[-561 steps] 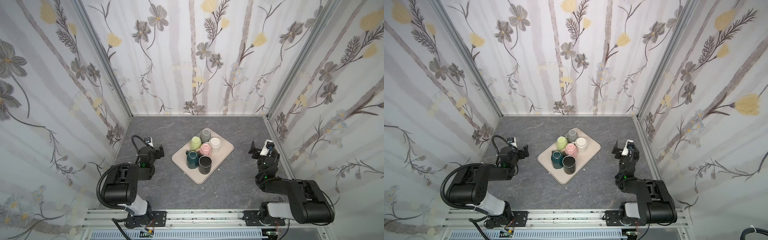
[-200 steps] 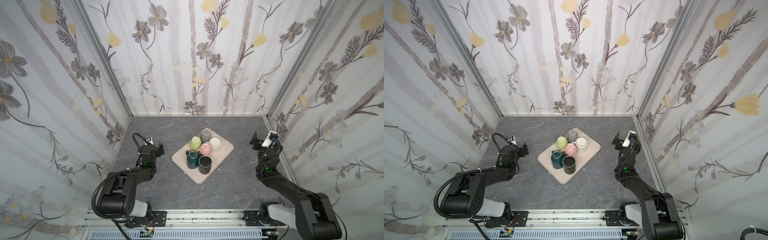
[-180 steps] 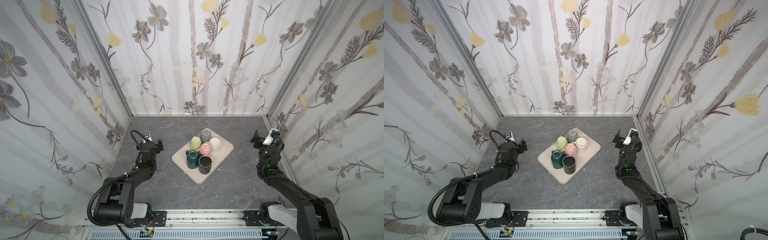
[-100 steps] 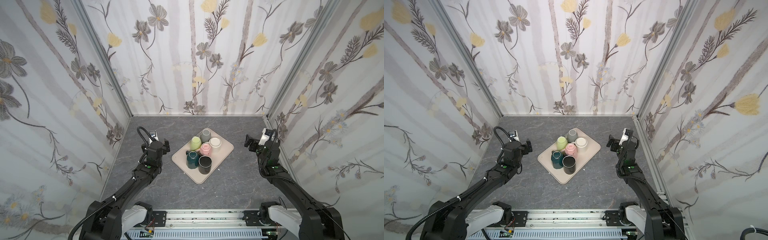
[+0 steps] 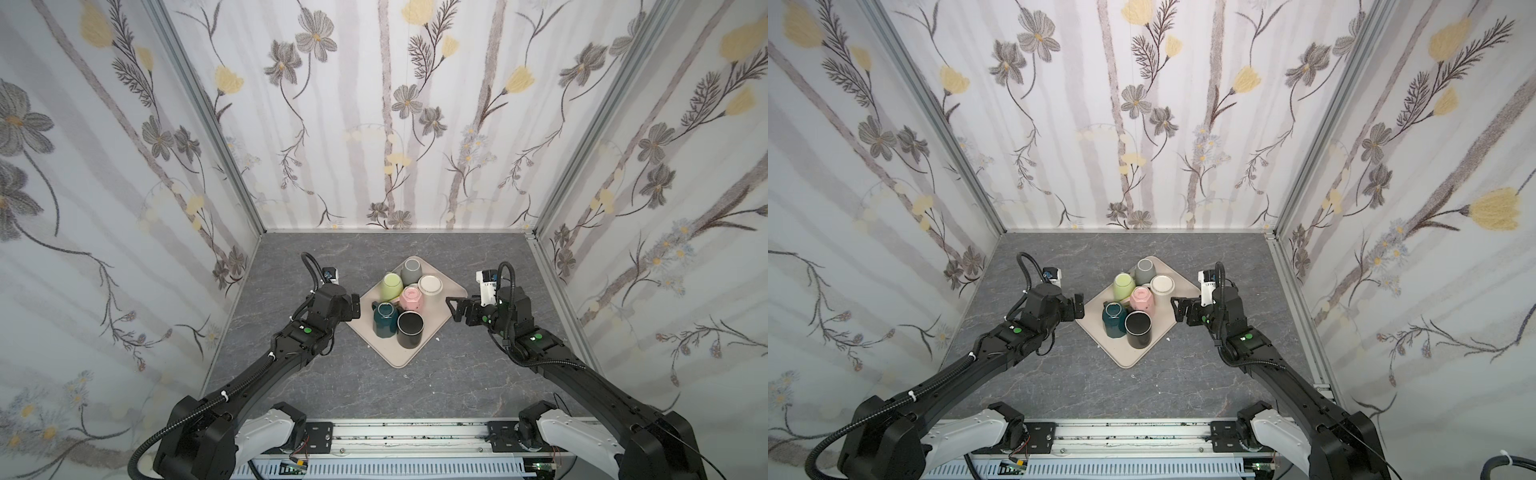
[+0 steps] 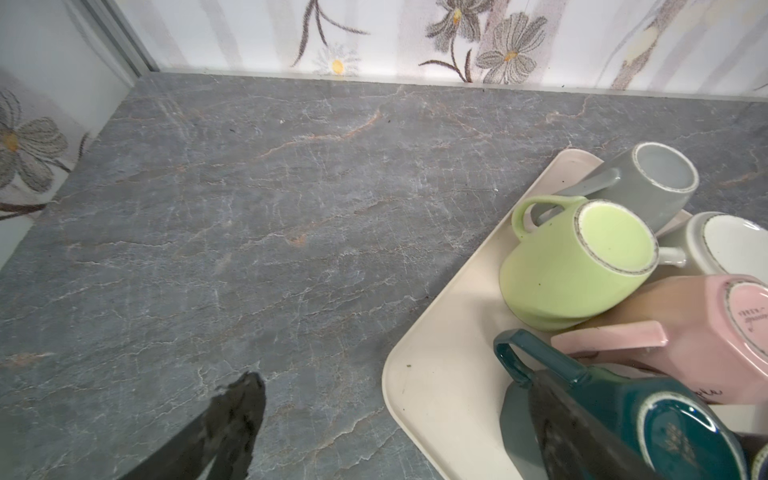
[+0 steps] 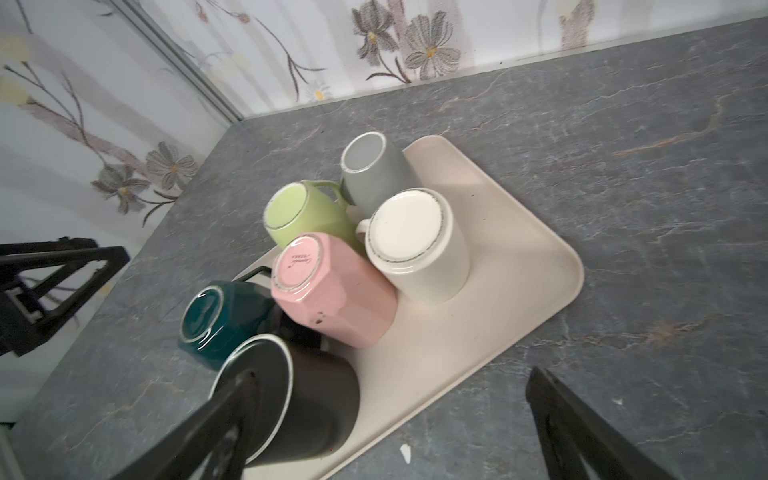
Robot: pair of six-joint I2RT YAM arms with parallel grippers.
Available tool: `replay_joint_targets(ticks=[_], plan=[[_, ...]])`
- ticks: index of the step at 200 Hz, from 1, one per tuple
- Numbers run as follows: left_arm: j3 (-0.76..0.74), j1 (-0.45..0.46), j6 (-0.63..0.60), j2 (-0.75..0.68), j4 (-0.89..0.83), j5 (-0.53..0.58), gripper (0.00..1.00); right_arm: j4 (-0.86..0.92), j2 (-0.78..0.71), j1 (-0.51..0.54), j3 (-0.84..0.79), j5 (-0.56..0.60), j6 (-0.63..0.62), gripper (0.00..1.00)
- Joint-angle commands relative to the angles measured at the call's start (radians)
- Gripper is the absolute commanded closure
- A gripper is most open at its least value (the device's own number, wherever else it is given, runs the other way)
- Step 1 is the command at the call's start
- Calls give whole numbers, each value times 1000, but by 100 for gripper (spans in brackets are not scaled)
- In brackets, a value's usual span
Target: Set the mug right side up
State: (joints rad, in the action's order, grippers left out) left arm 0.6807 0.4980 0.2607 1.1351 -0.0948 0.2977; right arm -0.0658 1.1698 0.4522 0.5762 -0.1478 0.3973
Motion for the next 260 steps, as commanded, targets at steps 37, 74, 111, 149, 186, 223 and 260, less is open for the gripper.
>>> replay_joint_targets(ticks=[37, 74, 111, 149, 186, 223, 260], plan=[[92, 0, 46, 121, -72, -52, 0, -98, -80, 127, -104, 40, 138, 0], [160, 1, 50, 224, -90, -71, 0, -135, -112, 178, -171, 61, 182, 0], [191, 3, 90, 279, -53, -100, 0, -158, -86, 239, -206, 93, 215, 0], [228, 19, 91, 341, -32, -130, 0, -197, -11, 271, -205, 98, 261, 0], [252, 27, 96, 399, -32, -150, 0, -231, 82, 278, -179, 72, 304, 0], [288, 29, 86, 442, -72, -122, 0, -234, 183, 275, -128, 61, 337, 7], [316, 27, 57, 464, -102, -96, 0, -207, 251, 247, -87, 78, 375, 19]])
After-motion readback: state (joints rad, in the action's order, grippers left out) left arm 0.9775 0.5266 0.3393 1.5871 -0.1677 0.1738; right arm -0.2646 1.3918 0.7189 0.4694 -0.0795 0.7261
